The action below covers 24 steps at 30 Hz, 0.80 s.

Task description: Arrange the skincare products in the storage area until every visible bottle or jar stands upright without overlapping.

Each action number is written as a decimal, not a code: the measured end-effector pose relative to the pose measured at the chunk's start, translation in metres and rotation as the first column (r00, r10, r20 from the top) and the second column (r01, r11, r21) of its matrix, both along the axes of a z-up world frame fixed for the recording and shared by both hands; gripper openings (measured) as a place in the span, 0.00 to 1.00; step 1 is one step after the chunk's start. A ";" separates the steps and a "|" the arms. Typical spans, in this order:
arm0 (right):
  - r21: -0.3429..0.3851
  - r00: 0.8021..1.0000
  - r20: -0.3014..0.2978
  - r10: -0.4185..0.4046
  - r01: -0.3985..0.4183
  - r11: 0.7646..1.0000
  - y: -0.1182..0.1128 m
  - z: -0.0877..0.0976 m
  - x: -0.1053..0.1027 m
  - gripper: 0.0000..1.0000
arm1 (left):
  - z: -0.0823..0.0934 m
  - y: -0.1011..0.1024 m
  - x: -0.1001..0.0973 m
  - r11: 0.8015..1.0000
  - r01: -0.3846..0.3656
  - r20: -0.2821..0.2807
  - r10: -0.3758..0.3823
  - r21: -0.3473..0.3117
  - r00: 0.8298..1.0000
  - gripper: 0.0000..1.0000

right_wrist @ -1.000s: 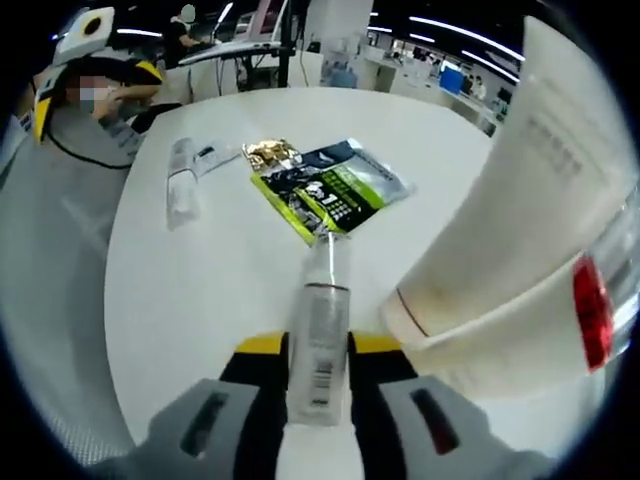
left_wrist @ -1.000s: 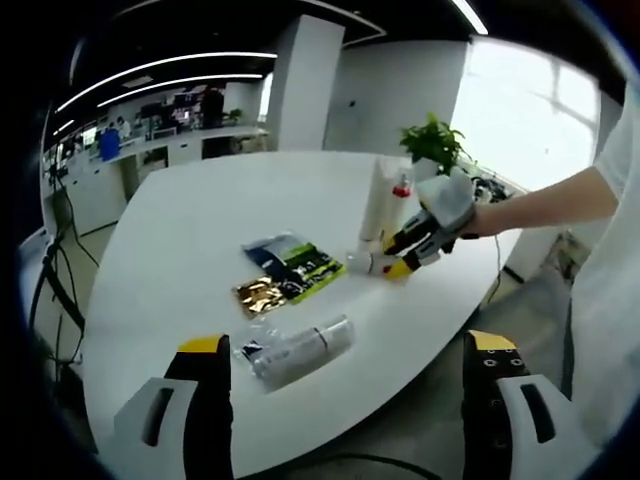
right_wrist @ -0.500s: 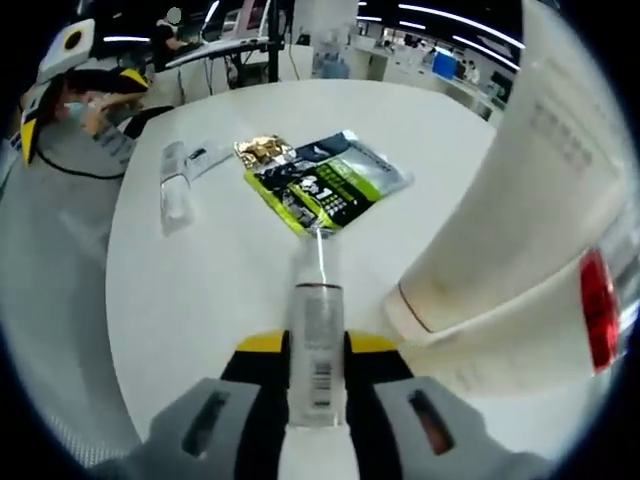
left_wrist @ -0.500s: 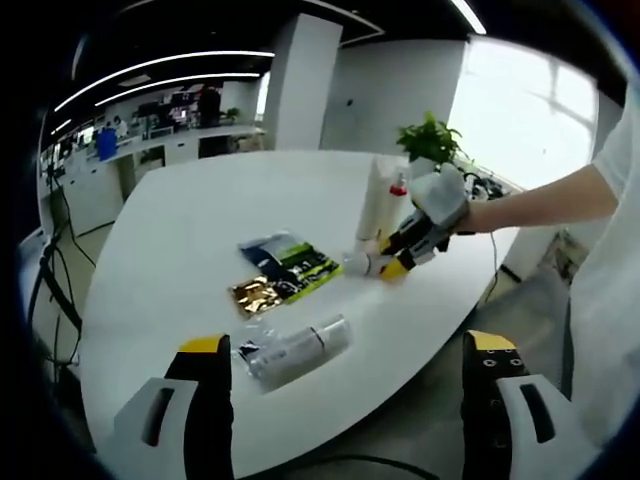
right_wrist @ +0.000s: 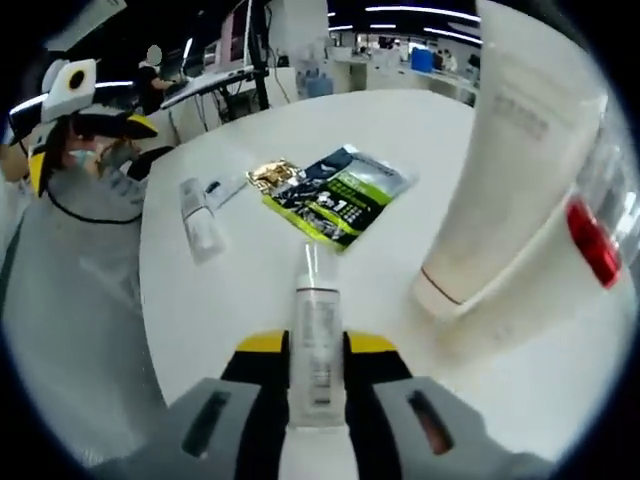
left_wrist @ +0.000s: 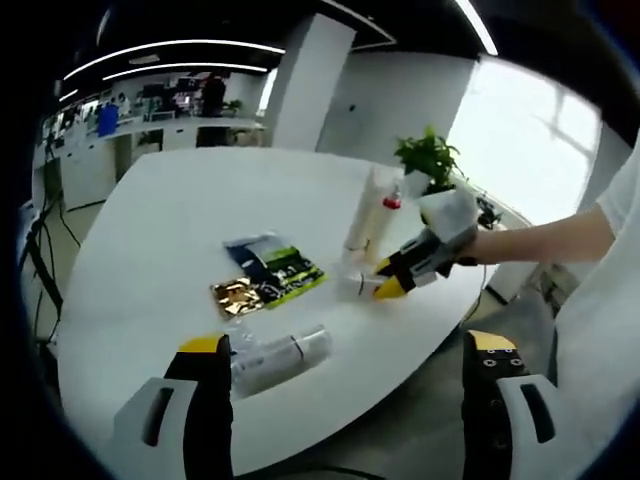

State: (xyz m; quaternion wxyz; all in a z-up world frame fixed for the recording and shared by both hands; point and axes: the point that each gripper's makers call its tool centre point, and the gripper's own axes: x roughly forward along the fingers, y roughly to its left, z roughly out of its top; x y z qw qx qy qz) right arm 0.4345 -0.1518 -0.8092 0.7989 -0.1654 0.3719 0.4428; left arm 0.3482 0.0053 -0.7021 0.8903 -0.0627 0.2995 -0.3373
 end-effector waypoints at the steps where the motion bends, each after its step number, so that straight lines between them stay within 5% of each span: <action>1: 0.011 1.000 -0.004 -0.007 0.008 1.000 0.000 0.002 -0.002 0.19 | 0.000 -0.002 -0.001 1.000 0.010 0.000 -0.010 0.002 1.000 0.94; 5: 0.123 0.996 -0.034 -0.077 0.080 0.989 0.006 0.015 -0.009 0.19 | 0.002 -0.009 -0.003 0.999 0.040 -0.006 -0.040 -0.009 0.999 0.94; 8: 0.246 0.989 -0.063 -0.135 0.146 0.958 0.015 0.033 -0.012 0.19 | 0.008 -0.012 -0.002 0.998 0.048 -0.003 -0.049 -0.027 0.999 0.94; 11: 0.373 0.980 -0.090 -0.176 0.197 0.907 0.024 0.053 -0.015 0.19 | 0.015 -0.015 0.000 0.997 0.054 0.000 -0.054 -0.052 0.999 0.94; 16: 0.553 0.962 -0.147 -0.228 0.271 0.788 0.037 0.088 -0.021 0.19 | 0.031 -0.023 0.004 0.991 0.049 0.002 -0.049 -0.123 0.999 0.94; 20: 0.628 0.952 -0.184 -0.246 0.306 0.715 0.041 0.104 -0.026 0.19 | 0.039 -0.029 0.007 0.984 0.053 0.005 -0.053 -0.169 0.999 0.94; 24: 0.668 0.948 -0.202 -0.246 0.318 0.673 0.045 0.114 -0.030 0.19 | 0.046 -0.039 0.007 0.977 0.069 0.004 -0.070 -0.203 0.998 0.94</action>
